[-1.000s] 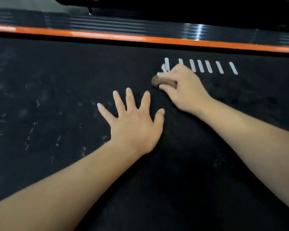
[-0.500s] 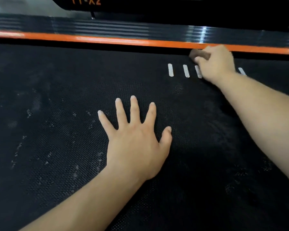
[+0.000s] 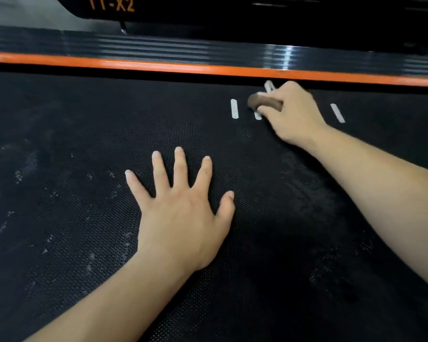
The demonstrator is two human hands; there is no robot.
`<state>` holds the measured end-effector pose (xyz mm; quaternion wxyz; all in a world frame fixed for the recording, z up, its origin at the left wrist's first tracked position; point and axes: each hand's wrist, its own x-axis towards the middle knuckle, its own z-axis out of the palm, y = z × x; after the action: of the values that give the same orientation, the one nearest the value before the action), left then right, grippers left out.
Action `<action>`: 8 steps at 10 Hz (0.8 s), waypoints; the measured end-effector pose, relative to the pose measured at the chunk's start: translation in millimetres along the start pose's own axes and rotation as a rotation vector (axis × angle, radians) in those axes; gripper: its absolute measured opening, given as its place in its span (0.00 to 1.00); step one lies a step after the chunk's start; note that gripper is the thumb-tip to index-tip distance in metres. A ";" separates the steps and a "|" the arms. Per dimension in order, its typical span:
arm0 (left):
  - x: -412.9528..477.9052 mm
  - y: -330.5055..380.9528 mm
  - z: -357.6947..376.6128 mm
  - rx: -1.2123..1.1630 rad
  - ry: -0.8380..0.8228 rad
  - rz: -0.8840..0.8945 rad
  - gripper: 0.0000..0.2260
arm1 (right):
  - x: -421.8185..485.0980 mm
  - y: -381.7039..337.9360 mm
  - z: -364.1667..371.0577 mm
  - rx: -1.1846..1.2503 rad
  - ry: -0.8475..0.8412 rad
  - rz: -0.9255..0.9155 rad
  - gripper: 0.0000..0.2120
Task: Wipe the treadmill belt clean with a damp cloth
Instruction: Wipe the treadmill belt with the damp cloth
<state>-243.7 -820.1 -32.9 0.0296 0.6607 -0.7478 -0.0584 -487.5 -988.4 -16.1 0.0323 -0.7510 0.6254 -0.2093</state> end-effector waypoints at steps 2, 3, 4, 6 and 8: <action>0.6 0.4 1.5 -0.010 -0.006 -0.009 0.35 | 7.8 18.5 -9.0 -0.050 0.200 0.340 0.13; -0.5 -0.4 1.0 -0.009 -0.009 -0.015 0.35 | -26.0 -14.9 5.5 0.020 0.065 0.044 0.11; 0.3 0.0 1.1 -0.014 -0.005 -0.015 0.35 | -49.8 -8.9 -13.0 -0.011 -0.024 -0.138 0.11; 0.2 0.3 3.1 -0.014 0.000 -0.016 0.35 | -57.3 -12.1 -9.8 0.012 0.076 0.067 0.11; 1.8 -0.7 2.6 -0.019 -0.007 -0.018 0.35 | -79.8 1.8 -33.2 -0.026 0.060 0.068 0.10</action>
<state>-243.6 -821.9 -35.6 0.0329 0.6670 -0.7412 -0.0681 -511.3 -905.7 -8.3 0.0110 -0.7232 0.6538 -0.2223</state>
